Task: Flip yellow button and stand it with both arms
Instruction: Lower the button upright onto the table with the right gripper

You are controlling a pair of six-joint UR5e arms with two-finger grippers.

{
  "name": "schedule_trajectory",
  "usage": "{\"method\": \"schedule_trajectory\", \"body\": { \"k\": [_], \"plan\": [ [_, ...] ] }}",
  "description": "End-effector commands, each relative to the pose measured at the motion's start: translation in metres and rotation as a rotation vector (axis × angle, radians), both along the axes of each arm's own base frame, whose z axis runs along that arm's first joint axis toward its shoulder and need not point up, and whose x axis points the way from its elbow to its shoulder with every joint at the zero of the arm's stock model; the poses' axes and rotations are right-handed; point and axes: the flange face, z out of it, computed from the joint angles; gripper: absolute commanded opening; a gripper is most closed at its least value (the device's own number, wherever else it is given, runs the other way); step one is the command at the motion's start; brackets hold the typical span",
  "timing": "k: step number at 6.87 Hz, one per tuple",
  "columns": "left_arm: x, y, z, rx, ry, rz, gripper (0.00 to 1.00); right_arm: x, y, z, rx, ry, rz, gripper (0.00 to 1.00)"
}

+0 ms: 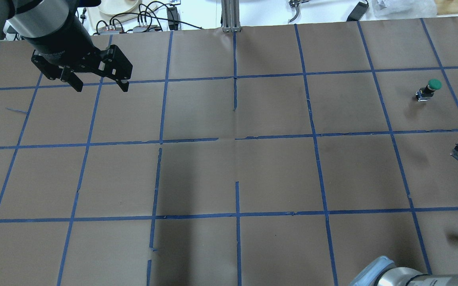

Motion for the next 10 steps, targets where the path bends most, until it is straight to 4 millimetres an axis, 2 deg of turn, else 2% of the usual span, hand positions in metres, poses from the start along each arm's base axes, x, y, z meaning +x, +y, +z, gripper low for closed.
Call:
{"method": "schedule_trajectory", "body": {
  "k": [1,4,6,7,8,9,10],
  "plan": [
    [0.010,0.004,0.007,0.026,-0.049,0.070,1.00,-0.009,-0.007,-0.016,-0.144,-0.015,0.164,0.05],
    [0.012,0.004,-0.001,0.038,-0.028,0.079,1.00,-0.022,-0.004,-0.042,-0.196,-0.082,0.191,0.06],
    [0.011,0.003,-0.004,0.043,-0.025,0.077,1.00,-0.011,0.009,-0.060,-0.172,-0.128,0.178,0.09],
    [0.010,0.002,-0.005,0.045,-0.008,0.080,1.00,-0.020,0.018,-0.064,-0.173,-0.126,0.168,0.11],
    [0.010,0.002,-0.005,0.045,-0.007,0.078,1.00,-0.026,0.023,-0.065,-0.177,-0.121,0.169,0.20],
    [0.011,0.002,-0.005,0.045,-0.007,0.080,1.00,-0.027,0.024,-0.065,-0.177,-0.122,0.164,0.38],
    [0.011,0.001,-0.004,0.042,-0.007,0.081,1.00,-0.027,0.024,-0.066,-0.177,-0.126,0.161,0.82]
  ]
}}
